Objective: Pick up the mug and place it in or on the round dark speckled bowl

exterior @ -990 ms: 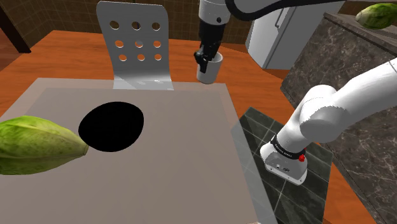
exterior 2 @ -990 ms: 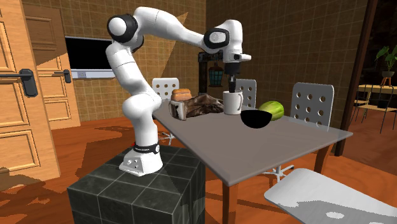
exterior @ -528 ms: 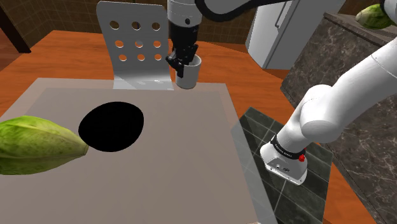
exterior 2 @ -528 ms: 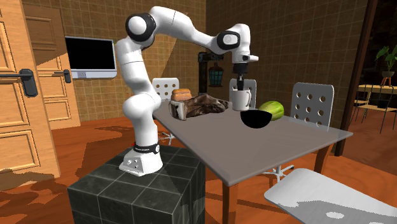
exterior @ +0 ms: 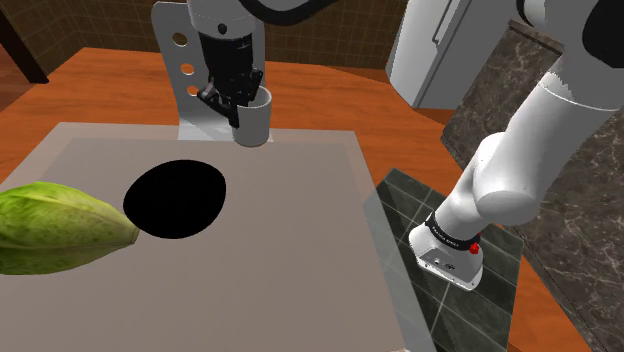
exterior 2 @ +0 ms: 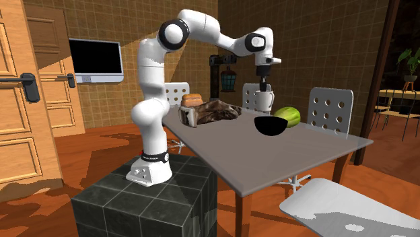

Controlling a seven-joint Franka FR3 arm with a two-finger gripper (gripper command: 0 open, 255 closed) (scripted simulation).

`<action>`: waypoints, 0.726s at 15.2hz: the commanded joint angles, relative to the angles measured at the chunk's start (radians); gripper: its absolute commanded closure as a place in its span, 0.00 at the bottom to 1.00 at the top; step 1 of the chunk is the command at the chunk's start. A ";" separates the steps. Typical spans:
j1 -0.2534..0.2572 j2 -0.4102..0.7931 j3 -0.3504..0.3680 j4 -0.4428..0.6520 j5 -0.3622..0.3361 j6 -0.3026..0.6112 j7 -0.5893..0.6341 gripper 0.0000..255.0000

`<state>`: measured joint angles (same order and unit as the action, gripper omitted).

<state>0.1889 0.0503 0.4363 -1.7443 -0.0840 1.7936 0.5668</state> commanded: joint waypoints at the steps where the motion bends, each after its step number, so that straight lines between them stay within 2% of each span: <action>1: 0.027 0.080 0.019 0.094 -0.036 -0.025 0.050 1.00; 7: 0.155 0.354 0.040 0.462 -0.159 -0.155 0.163 1.00; 9: 0.219 0.464 0.034 0.631 -0.201 -0.221 0.185 1.00; 11: 0.304 0.603 0.018 0.864 -0.248 -0.315 0.193 1.00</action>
<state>0.4507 0.5846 0.4611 -0.9991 -0.3074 1.5294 0.7539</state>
